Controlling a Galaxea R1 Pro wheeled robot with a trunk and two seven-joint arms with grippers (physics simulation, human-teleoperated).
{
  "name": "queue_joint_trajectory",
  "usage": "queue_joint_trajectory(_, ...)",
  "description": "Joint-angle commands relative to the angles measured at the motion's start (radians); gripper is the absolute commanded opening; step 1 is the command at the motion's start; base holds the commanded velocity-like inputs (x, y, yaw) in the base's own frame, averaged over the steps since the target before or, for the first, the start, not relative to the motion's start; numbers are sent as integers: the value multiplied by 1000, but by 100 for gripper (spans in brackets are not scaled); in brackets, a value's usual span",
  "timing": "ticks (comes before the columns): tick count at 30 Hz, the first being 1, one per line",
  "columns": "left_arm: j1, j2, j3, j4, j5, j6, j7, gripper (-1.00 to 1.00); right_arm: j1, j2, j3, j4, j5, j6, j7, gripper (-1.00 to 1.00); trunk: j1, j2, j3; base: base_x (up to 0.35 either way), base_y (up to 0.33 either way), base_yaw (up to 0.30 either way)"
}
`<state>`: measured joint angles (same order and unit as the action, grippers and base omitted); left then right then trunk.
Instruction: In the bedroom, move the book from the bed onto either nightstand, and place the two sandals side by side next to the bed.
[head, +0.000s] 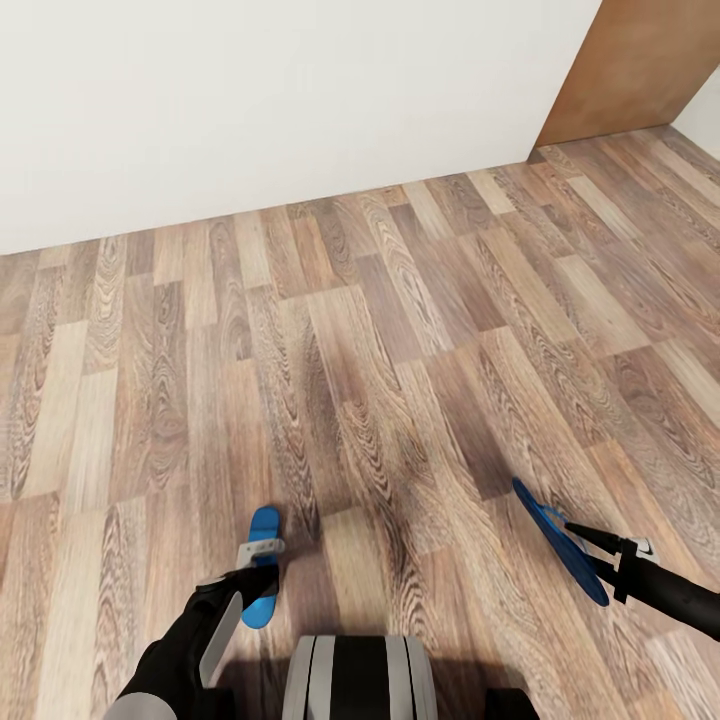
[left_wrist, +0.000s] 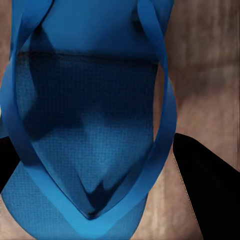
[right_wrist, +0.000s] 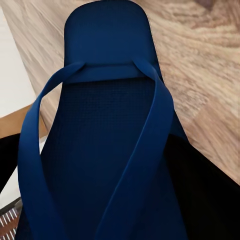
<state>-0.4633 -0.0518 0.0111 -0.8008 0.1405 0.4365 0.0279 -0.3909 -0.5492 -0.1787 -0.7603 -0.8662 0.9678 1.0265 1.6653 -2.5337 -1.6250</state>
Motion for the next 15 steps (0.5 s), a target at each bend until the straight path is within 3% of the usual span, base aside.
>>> queue_joint_trajectory(1,0,0,1,-1,10,6,2,-100,0,0,-1,0,3,3,2,-100,-1,0,3,0,0,0)
queue_joint_trajectory(15,0,0,1,-1,11,7,1,-100,0,0,-1,0,3,3,2,-100,-7,3,58,0,0,0)
